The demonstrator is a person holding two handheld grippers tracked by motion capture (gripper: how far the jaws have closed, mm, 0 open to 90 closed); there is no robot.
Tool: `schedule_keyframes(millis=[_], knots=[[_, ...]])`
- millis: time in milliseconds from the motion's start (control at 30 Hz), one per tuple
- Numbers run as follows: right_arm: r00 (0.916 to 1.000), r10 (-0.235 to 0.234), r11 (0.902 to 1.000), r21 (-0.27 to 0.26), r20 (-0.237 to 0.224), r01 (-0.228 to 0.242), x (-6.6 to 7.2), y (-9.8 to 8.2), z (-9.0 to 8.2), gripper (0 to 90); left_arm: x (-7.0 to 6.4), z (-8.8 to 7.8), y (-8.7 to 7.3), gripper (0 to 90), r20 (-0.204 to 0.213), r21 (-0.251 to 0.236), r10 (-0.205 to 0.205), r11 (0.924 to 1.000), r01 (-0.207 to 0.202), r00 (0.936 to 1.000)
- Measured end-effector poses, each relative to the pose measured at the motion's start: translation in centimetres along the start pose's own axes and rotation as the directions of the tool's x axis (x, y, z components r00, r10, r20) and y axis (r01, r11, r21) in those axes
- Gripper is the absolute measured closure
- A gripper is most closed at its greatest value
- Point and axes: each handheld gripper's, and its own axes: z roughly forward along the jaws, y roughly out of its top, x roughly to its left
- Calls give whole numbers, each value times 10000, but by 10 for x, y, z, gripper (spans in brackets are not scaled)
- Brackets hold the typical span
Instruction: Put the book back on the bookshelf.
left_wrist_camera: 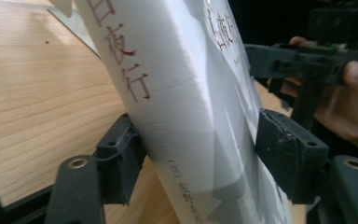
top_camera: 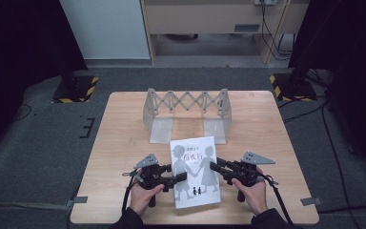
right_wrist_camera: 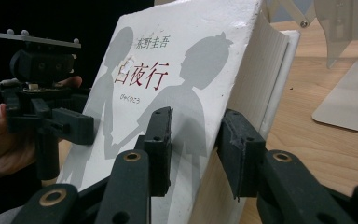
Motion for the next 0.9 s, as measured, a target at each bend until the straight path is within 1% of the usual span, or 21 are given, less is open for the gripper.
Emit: schedule_keyframes(millis=[167, 267, 400, 533, 633, 700, 833, 900], knots=[[10000, 42, 10000, -49, -18, -42, 0, -1, 0, 656, 1, 0, 0, 349, -13, 62, -11, 10000, 12, 10000], [10000, -40, 10000, -32, 45, 41, 0, -1, 0, 657, 0, 4, -1, 323, -289, 100, 78, 9999, -76, 9996], [9998, -151, 9999, -11, 93, 151, 1, -2, 2, 663, 1, 8, -5, 291, -431, 216, -65, 9997, 74, 9990], [9998, -134, 9999, -20, 112, 134, 1, -3, 2, 665, 2, 9, -4, 289, -381, 193, -86, 9998, 93, 9992], [9999, -4, 10000, -39, 152, 4, -1, -3, 1, 665, 4, 12, -3, 287, -314, 155, -123, 9998, 128, 9994], [9999, -46, 10000, -53, 144, 47, -1, -3, 1, 667, 6, 12, -3, 287, -211, 189, -166, 9997, 170, 9996], [9998, -91, 10000, 8, 152, 91, -1, -3, 2, 667, 8, 13, -4, 281, -162, 250, -341, 9991, 345, 9993], [9998, -96, 10000, 29, 145, 95, 0, -3, 2, 668, 9, 14, -4, 281, -74, 279, -399, 9988, 401, 9992]])
